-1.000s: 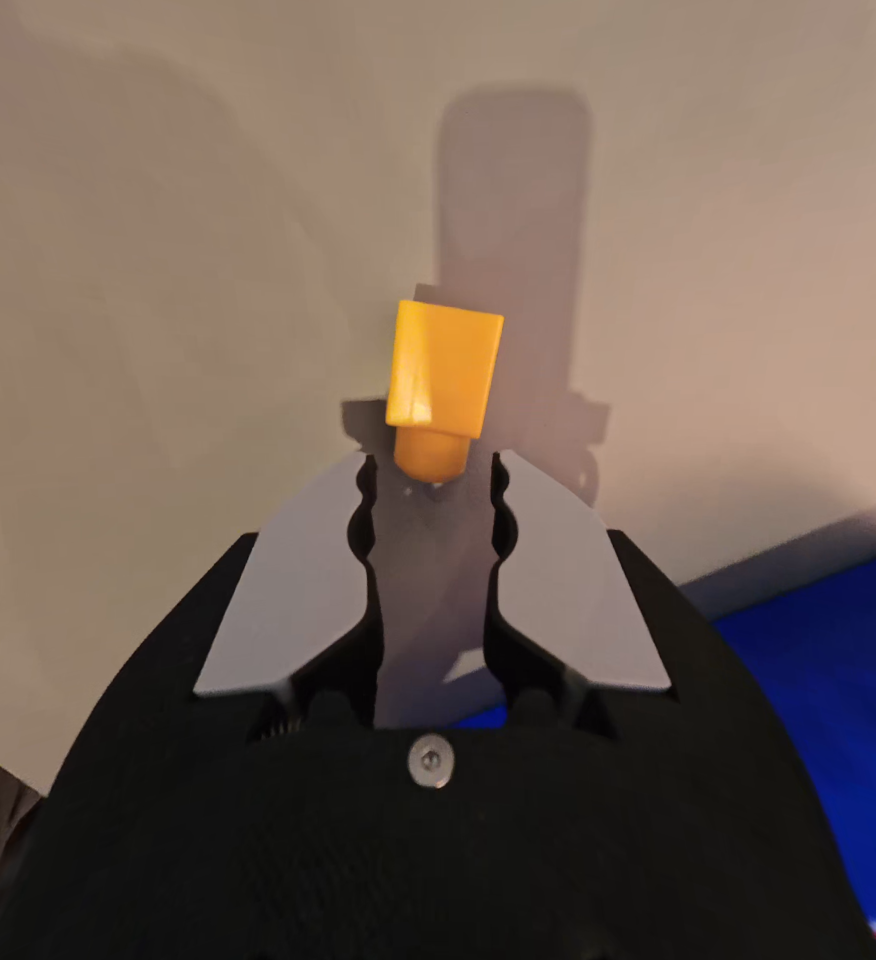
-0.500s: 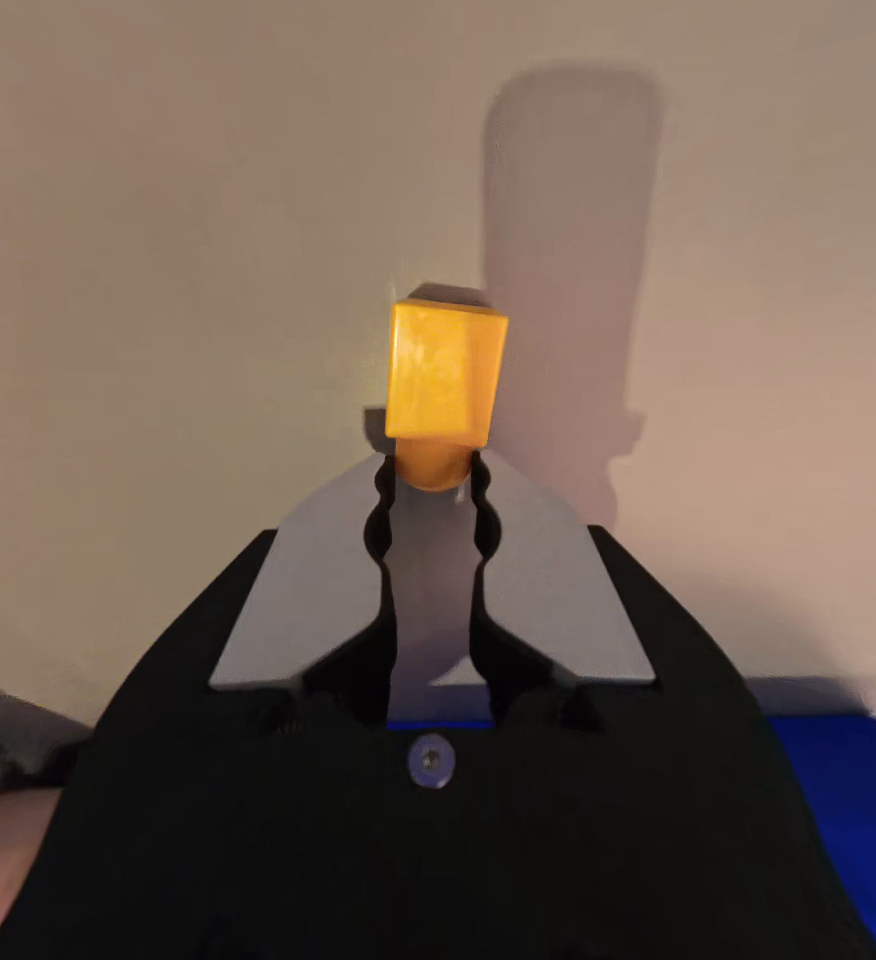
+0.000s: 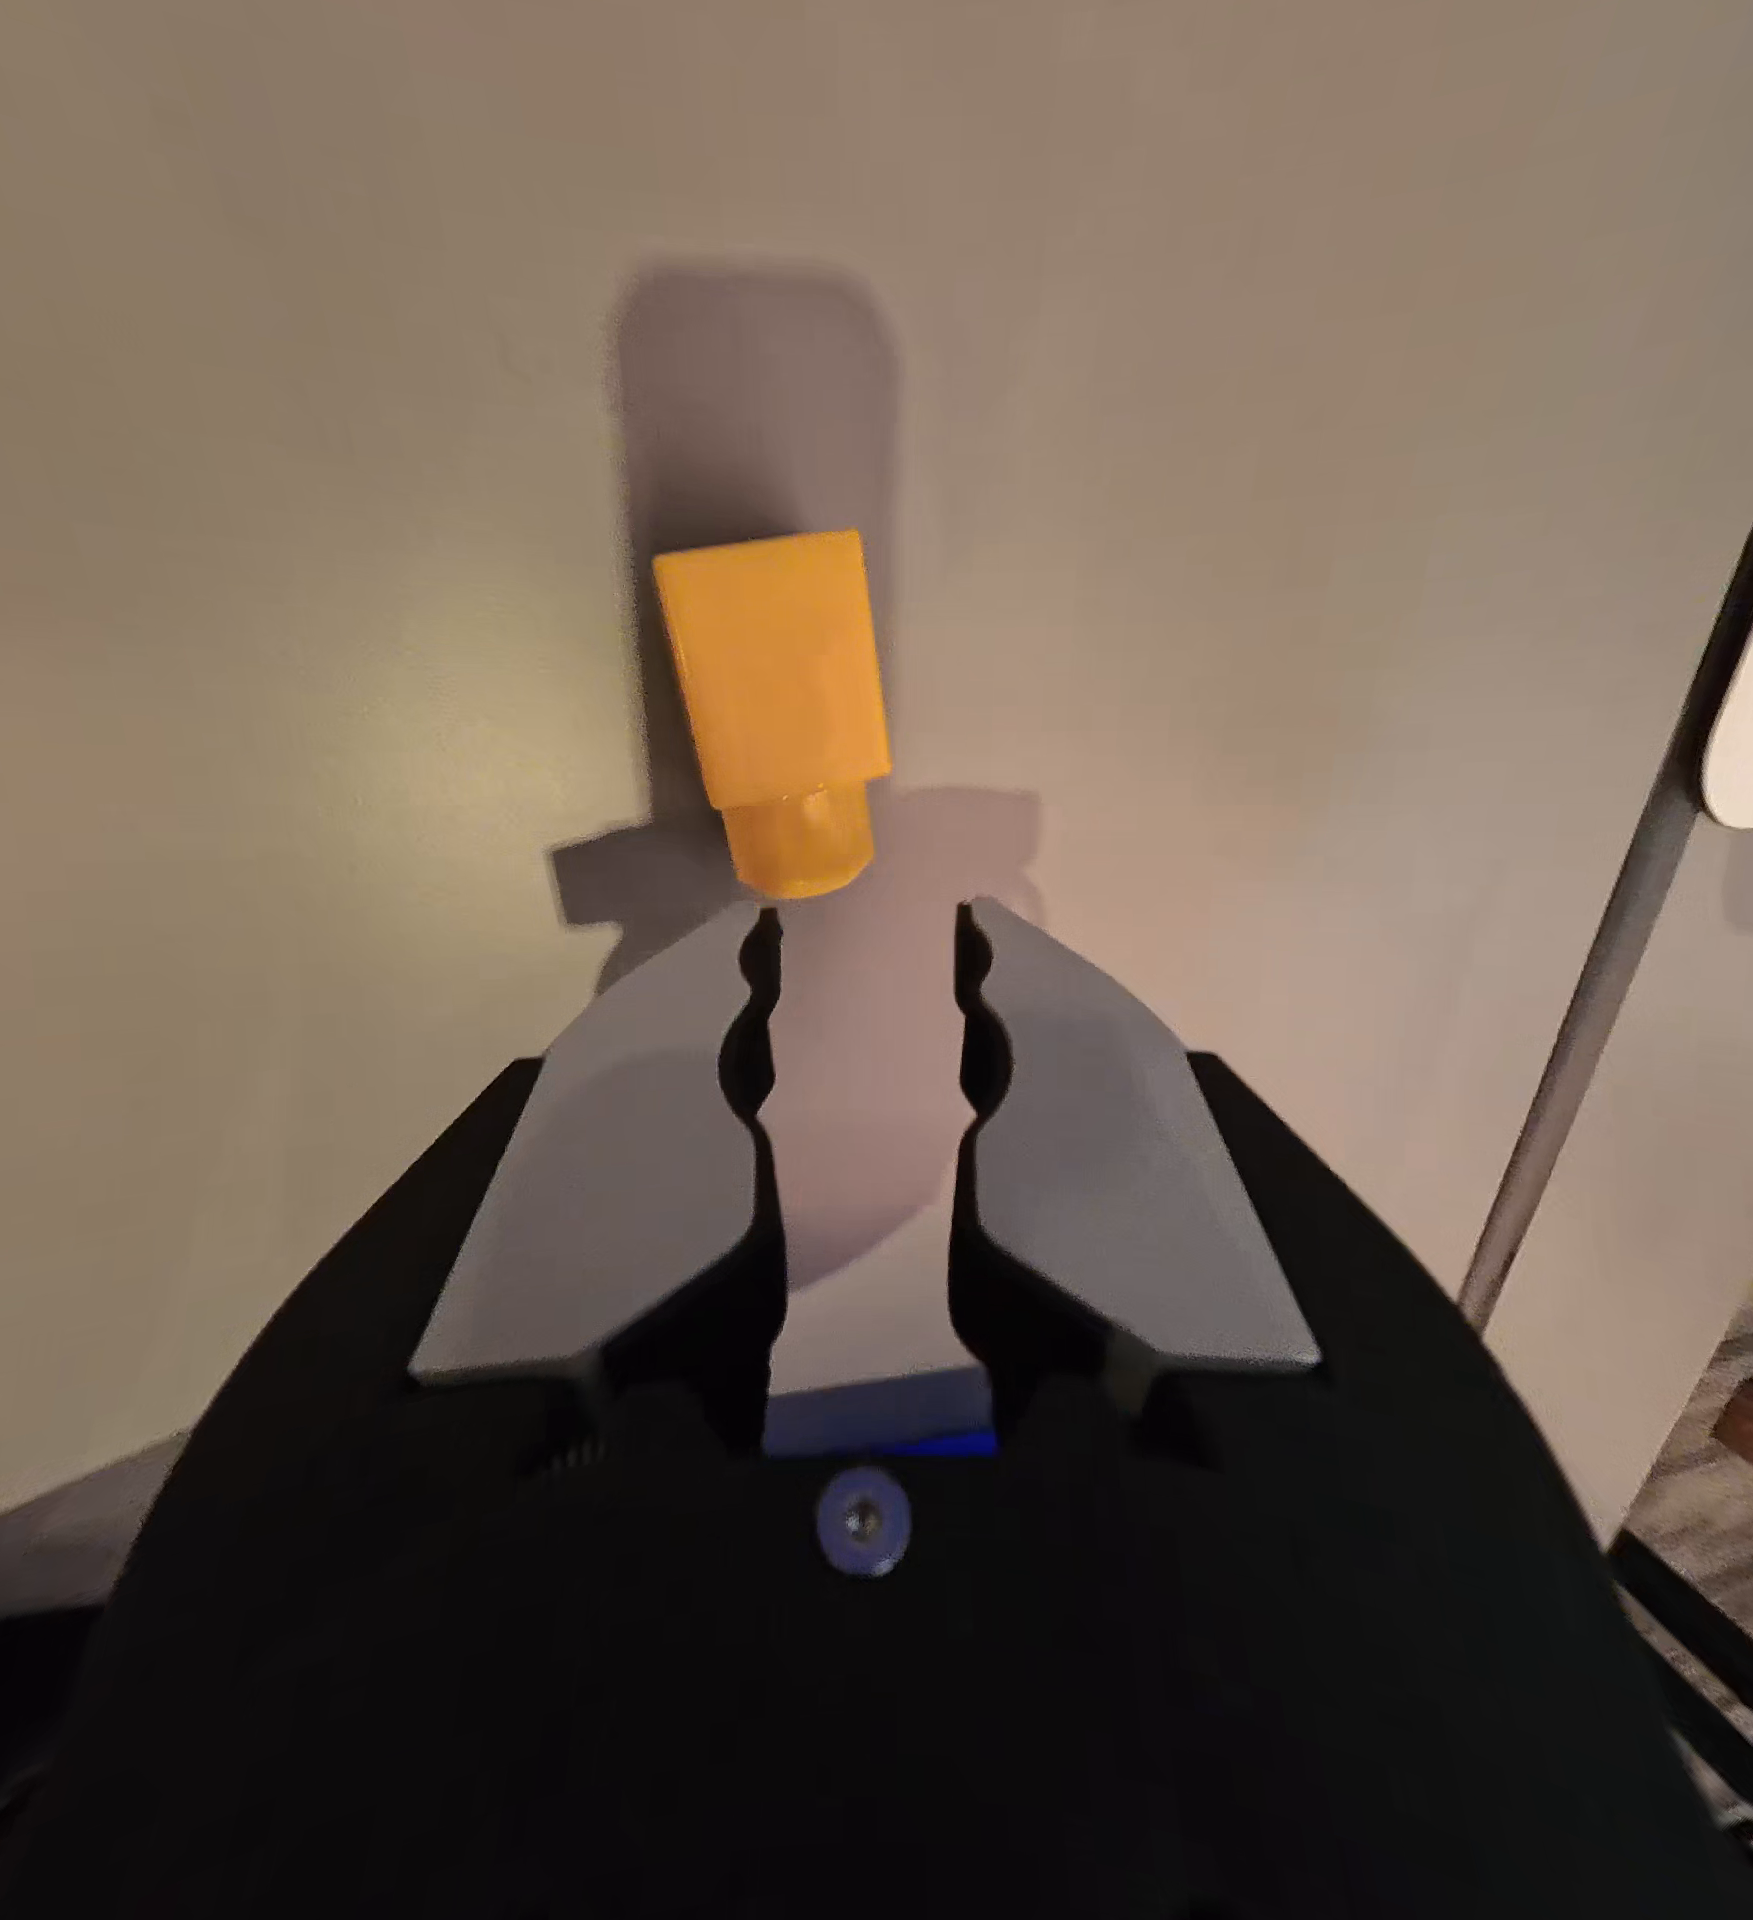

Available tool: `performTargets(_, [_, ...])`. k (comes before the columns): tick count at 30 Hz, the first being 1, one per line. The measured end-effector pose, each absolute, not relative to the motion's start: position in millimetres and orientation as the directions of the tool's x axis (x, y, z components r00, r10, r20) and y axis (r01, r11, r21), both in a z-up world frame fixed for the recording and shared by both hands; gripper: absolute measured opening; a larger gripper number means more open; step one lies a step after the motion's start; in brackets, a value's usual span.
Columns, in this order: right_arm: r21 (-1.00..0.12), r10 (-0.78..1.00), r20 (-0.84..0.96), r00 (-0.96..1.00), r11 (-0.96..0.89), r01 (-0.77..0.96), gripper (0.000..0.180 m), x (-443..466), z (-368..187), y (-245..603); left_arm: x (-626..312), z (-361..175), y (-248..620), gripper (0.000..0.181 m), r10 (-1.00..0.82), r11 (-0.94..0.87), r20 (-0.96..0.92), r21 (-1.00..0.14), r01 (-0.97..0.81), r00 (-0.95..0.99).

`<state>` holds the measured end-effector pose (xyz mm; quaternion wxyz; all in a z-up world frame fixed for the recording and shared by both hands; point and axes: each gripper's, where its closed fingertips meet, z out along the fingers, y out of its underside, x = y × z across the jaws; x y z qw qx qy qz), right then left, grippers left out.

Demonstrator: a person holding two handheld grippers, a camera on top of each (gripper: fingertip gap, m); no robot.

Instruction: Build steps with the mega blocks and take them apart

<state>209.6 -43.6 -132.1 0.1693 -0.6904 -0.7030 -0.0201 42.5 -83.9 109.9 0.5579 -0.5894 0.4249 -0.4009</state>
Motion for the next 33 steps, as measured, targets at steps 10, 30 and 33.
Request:
performTargets(10, [-0.229, 0.962, 0.226, 0.152, -0.099, 0.968, 0.046, 203, -138, -40, 45, 109, -86, 0.036, -0.952, -0.021, 0.003, -0.998, -0.055, 0.305])
performTargets(30, [-0.595, 0.791, 0.272, 0.548, -0.309, 0.742, 0.037, 168, -117, 16, 57, 99, -86, 0.036, -0.956, -0.039, 0.011, -0.995, -0.091, 0.293])
performTargets(33, [-0.599, 0.768, 0.105, 0.631, -0.458, 0.657, 0.053, 162, -105, -8, 58, 98, -86, 0.036, -0.955, -0.045, 0.015, -0.994, -0.096, 0.297])
